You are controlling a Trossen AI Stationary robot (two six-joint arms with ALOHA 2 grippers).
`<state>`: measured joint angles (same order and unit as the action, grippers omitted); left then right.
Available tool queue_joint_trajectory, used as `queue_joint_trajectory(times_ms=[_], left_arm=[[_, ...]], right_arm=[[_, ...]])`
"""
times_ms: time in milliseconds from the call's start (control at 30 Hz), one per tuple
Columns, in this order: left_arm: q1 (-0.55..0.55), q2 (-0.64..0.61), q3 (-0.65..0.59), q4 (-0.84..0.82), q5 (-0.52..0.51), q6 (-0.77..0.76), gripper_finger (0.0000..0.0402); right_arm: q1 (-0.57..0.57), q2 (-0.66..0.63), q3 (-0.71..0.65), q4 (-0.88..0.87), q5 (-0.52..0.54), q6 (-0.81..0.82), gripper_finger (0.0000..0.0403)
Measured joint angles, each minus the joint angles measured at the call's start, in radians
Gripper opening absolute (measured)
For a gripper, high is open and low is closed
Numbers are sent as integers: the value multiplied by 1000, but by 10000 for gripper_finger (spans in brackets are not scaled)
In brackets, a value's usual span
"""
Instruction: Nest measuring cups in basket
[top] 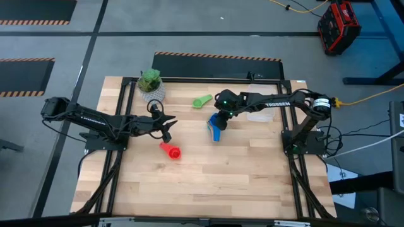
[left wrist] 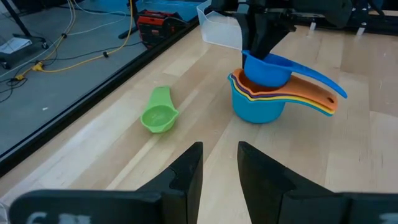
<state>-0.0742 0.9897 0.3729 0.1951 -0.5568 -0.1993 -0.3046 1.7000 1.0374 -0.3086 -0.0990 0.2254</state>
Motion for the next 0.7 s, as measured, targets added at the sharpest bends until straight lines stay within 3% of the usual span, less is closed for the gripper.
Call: queue_joint_trajectory(times_ms=[700], left_arm=[[0, 0, 0, 0, 0, -1, 94]], right_arm=[[0, 0, 0, 5, 1, -26, 160]])
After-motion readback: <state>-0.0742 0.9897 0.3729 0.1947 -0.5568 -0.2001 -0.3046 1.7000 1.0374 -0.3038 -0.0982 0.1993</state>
